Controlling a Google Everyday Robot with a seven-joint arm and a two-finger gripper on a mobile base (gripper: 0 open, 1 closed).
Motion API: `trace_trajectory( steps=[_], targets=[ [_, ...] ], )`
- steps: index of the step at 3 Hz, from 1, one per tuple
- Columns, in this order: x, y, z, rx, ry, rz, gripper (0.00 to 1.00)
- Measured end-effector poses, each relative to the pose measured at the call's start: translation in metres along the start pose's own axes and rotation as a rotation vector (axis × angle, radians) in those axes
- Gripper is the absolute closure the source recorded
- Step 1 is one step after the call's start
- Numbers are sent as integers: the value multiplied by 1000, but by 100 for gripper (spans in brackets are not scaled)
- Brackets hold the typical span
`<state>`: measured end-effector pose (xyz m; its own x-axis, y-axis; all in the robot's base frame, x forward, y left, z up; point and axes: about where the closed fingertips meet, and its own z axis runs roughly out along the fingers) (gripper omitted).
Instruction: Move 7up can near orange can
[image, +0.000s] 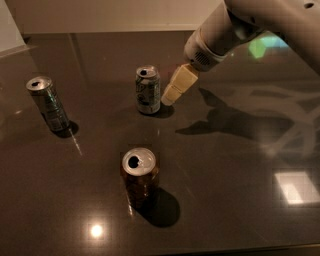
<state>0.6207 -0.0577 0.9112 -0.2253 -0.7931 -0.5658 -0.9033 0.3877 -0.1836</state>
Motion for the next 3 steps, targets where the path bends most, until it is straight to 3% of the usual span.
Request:
trace_trajectory(
  steps=[2,3],
  targets=[
    [-27,12,22,-88,-98,50,0],
    [-34,24,33,-124,-122,37,0]
  ],
)
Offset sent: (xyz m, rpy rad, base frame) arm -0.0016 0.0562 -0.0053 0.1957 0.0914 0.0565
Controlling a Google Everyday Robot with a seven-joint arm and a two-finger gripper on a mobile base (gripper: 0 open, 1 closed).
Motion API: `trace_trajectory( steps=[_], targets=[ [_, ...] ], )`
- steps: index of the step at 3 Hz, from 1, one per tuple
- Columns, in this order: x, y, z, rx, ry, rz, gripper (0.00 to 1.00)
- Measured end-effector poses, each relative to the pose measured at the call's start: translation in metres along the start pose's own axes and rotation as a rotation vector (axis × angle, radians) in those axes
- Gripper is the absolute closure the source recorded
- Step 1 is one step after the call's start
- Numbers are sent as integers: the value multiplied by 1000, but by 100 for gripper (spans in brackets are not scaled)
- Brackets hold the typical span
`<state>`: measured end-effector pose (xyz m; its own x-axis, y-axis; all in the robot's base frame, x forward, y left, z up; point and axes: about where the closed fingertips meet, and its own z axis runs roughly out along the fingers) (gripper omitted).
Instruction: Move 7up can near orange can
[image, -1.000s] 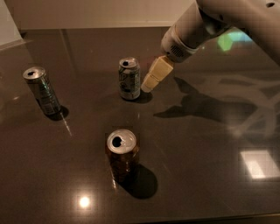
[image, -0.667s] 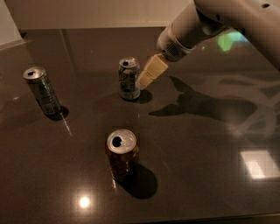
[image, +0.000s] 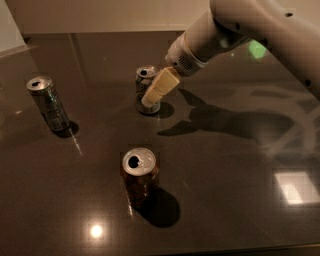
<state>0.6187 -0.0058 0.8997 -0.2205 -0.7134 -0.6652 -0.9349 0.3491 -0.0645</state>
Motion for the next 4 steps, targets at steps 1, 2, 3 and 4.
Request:
trace_trajectory(
  steps=[1,2,3,4],
  targets=[
    [-5,4,10,-18,-16,-20,0],
    [-8,3,17,-21,-27,-31,18],
    [-8,0,12,-28,-49,-23,41],
    [-10,5,1,-62,-69,-29,65]
  ],
)
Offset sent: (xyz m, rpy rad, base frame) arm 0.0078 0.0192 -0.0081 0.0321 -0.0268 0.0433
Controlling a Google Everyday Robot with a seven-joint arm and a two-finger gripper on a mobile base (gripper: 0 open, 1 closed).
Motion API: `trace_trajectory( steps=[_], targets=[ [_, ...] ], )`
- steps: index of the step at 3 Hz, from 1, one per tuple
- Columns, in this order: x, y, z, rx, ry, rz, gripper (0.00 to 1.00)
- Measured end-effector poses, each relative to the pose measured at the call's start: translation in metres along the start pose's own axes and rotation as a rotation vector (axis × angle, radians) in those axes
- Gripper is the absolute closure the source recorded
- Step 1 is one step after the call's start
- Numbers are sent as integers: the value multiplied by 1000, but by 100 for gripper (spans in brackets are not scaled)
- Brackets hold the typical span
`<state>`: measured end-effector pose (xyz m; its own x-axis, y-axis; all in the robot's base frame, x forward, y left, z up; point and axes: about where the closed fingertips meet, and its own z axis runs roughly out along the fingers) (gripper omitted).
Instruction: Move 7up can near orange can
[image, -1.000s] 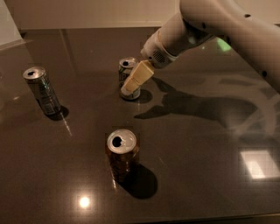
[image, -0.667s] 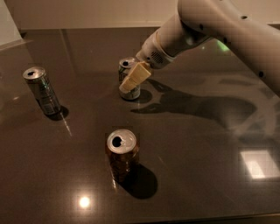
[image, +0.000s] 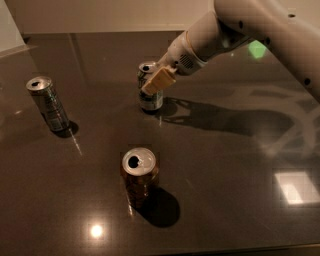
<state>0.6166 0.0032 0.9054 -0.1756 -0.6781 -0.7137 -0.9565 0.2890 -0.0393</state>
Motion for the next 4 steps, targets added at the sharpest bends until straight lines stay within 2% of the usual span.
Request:
trace_trajectory(
  steps=[1,2,3,4],
  targets=[
    [1,12,-20,-48,-17,-26,88],
    [5,32,-42,-116,-33,-66,100],
    [15,59,-60,-195,-45,-133,100],
    [29,90,-72,-264,-55,-225,100]
  ],
)
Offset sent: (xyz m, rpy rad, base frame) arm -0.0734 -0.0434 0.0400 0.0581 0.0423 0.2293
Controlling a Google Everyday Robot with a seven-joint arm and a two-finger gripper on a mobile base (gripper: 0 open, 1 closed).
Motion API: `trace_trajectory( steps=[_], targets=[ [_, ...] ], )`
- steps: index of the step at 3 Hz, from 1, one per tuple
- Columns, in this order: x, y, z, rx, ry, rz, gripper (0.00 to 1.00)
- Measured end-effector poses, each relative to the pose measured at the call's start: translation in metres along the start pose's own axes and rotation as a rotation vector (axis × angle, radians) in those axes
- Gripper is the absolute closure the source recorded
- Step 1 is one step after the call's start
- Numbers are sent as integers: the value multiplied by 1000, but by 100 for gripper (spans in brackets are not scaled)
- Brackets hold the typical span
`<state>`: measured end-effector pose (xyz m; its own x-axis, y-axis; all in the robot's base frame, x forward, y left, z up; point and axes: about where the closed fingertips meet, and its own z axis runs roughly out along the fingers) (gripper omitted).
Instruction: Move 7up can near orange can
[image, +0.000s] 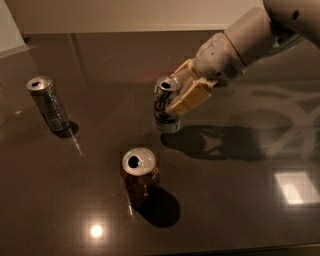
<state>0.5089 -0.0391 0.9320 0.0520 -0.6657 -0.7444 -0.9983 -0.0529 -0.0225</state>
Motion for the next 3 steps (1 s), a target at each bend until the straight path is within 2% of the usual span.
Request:
trace_trajectory(
  steps=[2,3],
  targets=[
    [2,54,10,-79,14,-186,100],
    [2,71,16,-109,18,-242,100]
  ],
)
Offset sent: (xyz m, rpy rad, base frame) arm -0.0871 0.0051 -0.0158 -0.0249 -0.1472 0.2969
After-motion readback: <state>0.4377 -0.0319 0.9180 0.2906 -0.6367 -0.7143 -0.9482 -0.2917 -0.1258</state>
